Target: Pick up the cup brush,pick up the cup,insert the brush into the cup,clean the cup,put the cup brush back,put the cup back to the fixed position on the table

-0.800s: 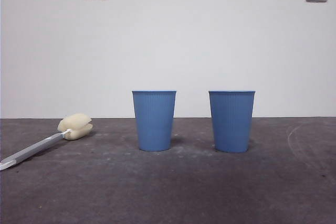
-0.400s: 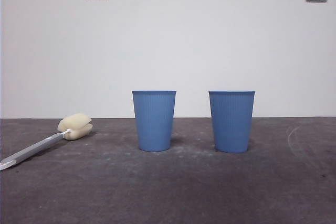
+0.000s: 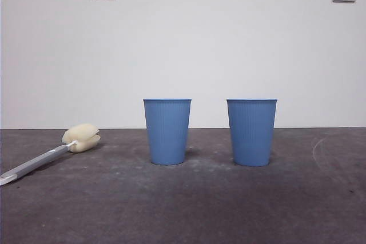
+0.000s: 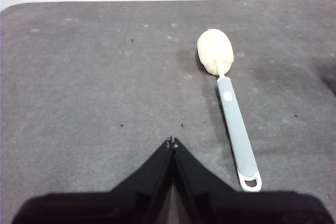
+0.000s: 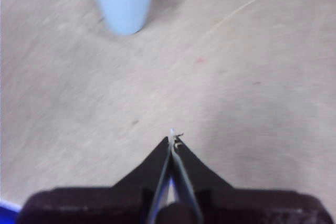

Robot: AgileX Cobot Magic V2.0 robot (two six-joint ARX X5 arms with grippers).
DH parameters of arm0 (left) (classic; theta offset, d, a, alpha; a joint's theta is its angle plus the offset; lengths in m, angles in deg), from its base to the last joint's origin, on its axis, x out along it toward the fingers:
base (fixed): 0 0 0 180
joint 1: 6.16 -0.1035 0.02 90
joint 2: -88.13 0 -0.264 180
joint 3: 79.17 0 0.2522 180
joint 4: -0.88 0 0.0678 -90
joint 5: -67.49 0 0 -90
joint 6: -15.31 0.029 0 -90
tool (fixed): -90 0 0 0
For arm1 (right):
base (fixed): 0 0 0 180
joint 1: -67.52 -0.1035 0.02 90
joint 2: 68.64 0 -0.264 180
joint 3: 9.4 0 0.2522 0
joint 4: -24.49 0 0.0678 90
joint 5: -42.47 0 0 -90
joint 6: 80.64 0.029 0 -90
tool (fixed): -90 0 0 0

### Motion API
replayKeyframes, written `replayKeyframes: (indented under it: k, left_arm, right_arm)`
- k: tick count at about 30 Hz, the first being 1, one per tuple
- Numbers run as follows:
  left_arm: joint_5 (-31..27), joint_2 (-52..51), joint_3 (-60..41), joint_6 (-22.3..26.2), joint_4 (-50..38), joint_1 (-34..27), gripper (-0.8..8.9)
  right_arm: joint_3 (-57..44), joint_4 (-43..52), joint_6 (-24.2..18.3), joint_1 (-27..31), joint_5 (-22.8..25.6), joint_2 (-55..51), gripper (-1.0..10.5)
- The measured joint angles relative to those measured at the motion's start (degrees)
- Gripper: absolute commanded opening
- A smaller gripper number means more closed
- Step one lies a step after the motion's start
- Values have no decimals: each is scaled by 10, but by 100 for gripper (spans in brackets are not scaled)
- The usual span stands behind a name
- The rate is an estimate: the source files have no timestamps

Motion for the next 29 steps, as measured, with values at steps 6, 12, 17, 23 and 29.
replayKeyframes:
  k: [6,12,17,23,29]
  left_arm:
    - [0,14,0,0,0,0,-4]
    - [0,31,0,0,0,0,-4]
    - [0,45,0,0,0,0,-4]
    - [0,64,0,0,-1,0,-4]
    - [0,69,0,0,-6,0,-4]
  right_arm:
    - [-5,104,6,86,-29,-92,1]
    - [-100,261,31,171,-79,-183,1]
    - [-239,347,65,212,-80,-258,1]
    - [-377,392,80,215,-80,-321,1]
    - [-406,391,81,215,-80,-321,1]
